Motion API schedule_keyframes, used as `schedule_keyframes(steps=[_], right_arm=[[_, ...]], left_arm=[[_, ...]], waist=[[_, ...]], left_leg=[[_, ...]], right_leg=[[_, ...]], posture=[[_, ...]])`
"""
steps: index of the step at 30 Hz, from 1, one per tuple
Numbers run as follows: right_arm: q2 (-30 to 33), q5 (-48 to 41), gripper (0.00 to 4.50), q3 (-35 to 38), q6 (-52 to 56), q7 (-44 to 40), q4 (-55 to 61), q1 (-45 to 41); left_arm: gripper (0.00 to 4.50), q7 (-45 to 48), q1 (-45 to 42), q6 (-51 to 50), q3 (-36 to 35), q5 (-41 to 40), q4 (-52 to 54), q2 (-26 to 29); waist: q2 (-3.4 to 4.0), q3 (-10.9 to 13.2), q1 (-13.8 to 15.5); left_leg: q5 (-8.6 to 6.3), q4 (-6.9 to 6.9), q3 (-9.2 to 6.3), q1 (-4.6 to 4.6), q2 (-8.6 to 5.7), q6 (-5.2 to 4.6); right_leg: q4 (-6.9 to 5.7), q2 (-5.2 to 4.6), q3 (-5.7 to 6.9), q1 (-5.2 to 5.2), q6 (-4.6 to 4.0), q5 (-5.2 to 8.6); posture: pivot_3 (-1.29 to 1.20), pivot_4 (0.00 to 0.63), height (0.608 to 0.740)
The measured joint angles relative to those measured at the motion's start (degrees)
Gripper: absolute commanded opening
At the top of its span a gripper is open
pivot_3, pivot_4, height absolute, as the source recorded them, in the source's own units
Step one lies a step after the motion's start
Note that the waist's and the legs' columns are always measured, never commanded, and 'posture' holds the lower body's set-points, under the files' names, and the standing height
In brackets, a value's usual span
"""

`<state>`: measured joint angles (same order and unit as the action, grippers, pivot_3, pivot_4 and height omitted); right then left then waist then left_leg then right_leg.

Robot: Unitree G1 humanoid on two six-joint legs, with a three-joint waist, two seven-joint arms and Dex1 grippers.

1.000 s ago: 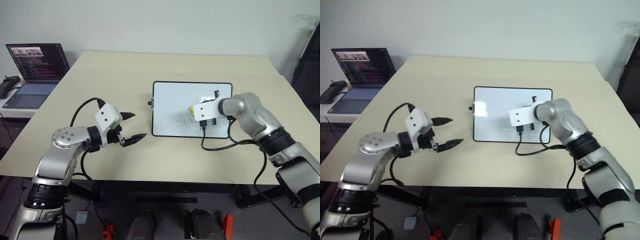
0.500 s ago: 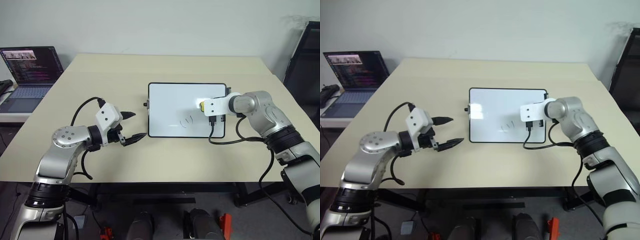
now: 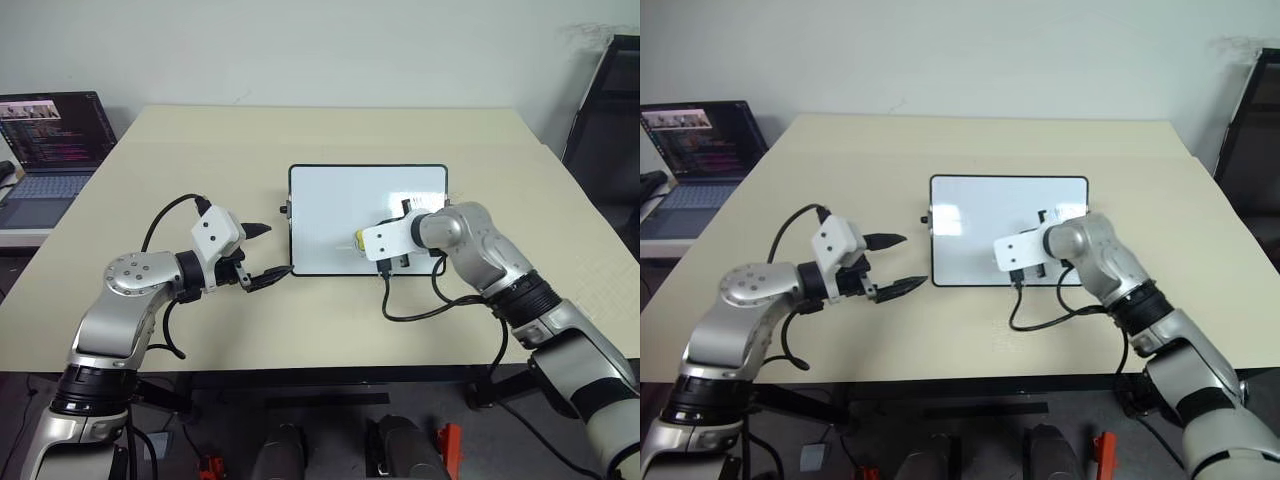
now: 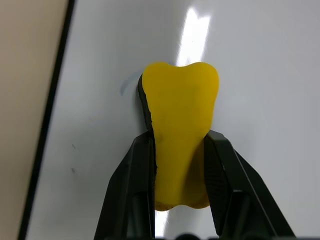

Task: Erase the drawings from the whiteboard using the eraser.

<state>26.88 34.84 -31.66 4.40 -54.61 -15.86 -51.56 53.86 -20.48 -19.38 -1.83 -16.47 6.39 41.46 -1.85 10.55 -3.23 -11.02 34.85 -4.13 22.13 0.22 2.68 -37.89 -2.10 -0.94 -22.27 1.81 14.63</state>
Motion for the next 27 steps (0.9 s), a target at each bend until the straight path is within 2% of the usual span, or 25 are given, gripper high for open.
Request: schedule_keyframes(steps=[13, 22, 27], right_arm=[[-0.95, -0.1, 0.98, -0.95, 1.94, -1.32, 2.56, 0.63], [10.75, -0.22, 0.98, 2.88, -1.9, -0.01, 0.67, 1.3], [12.32, -0.39, 0.98, 4.53, -2.67, 0.34, 0.5, 2.64]], left_arm=[[4.5, -0.69, 0.27, -0.19, 0.0, -0.02, 0.17, 0.0], [4.5, -0.73, 0.34, -0.2, -0.01, -0.01, 0.21, 0.05], [4.5, -0.72, 0.29, -0.19, 0.0, -0.01, 0.21, -0.01]], waist=[[0.04, 0.04, 0.18], [0.04, 0.03, 1.75], [0.03, 0.02, 1.5]], left_leg=[[-0.07, -0.01, -0.06, 0.5, 0.24, 0.11], [-0.06, 0.15, -0.06, 0.4, 0.25, 0.11], [-0.06, 0.14, -0.04, 0.28, 0.32, 0.11]], right_leg=[[0.03, 0.29, 0.1, -0.42, 0.2, -0.12], [0.18, 0.1, 0.09, -0.14, -0.02, 0.0], [0.22, 0.07, 0.1, -0.04, -0.02, 0.0]], posture=[[0.0, 0.15, 0.74], [0.0, 0.15, 0.74], [0.0, 0.15, 0.74]])
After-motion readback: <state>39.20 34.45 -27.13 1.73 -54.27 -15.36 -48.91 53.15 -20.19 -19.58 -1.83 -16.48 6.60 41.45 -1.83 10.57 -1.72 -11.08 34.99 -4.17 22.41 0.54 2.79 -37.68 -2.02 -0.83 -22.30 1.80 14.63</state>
